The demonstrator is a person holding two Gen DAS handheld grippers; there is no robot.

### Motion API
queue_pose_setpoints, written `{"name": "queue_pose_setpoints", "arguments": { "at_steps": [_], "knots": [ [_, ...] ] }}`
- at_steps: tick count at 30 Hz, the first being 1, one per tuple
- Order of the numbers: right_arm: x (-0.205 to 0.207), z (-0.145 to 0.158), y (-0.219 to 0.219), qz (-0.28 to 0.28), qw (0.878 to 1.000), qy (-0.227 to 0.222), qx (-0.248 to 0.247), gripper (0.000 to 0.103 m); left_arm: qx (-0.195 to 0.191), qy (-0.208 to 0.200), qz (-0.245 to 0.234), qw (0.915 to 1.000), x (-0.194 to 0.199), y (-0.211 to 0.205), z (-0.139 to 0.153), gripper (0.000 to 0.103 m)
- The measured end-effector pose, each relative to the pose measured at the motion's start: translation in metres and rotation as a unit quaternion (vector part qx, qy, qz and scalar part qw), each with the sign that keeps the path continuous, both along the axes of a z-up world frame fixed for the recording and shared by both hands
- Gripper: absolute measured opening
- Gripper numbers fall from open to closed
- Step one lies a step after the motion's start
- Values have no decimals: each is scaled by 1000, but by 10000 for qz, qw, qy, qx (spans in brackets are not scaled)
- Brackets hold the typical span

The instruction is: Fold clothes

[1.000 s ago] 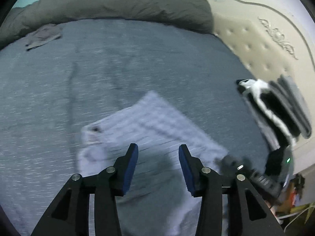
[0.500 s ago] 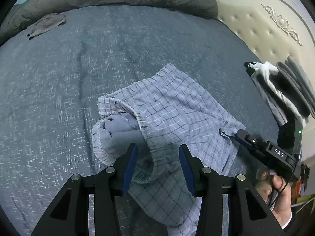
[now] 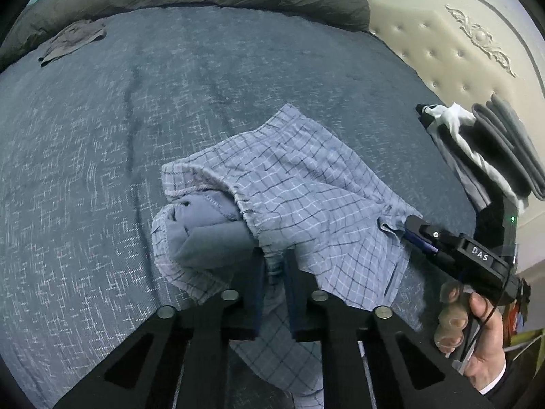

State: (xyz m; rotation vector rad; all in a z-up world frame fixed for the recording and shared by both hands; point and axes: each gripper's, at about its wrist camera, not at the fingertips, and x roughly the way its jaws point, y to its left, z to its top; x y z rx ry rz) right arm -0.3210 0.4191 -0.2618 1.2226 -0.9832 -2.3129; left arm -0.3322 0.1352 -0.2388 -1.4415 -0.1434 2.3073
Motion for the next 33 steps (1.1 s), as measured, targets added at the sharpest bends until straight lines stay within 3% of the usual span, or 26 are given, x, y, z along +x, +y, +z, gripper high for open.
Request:
{"name": "queue_pose_setpoints", "arguments": {
  "at_steps": [2,3,6,13,24,33],
  "knots": [
    [-1,-1,-3,61,9999,-7,94,25,16,65,-22,10000,-2,1,6,7],
    [-2,-1,-4,86,9998,-18,152,10,22,98,-31,9999,-3,2,9,7],
    [-2,0,-1,80,9998,10,172,2,10,203,-59,9998,-10,5,21,6],
    [4,15,13,0,9995,293,-95,1,6,460,-54,9989,-43,13,55,5],
    [14,18,41,-186,9988,303,-333,1,60,70,-76,9999,-125,46,53,5],
    [10,4,54,-203,9997,53,-141,1,-174,-314,-64,9993,-151,66,13,5]
  ]
}}
